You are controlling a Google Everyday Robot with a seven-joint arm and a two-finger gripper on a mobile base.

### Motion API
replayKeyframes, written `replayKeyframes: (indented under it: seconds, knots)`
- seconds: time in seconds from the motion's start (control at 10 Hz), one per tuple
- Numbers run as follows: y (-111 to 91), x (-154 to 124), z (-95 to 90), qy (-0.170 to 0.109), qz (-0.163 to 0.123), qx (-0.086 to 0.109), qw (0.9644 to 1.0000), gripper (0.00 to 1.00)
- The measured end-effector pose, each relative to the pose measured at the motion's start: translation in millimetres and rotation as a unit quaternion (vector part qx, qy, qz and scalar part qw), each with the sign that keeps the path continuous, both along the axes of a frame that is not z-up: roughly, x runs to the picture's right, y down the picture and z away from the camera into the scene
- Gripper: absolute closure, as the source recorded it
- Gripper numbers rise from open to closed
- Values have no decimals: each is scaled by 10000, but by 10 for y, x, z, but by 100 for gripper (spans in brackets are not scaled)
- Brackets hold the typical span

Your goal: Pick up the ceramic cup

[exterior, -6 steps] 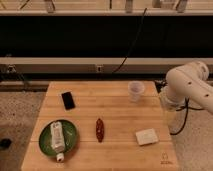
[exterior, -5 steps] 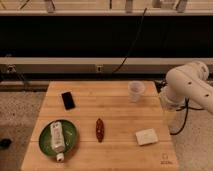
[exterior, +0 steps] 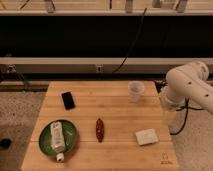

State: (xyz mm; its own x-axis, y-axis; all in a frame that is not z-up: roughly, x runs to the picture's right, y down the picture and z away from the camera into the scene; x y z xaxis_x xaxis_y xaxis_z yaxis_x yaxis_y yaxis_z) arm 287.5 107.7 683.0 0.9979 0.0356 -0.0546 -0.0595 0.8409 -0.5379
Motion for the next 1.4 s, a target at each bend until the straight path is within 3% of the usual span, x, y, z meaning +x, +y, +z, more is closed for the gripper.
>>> replayKeyframes:
  seconds: [0.9, 1.4]
  knots:
    - [-20, -6, 8, -12, -26, 16, 10000, 20]
    - [-299, -165, 207, -268, -507, 192, 9982, 20]
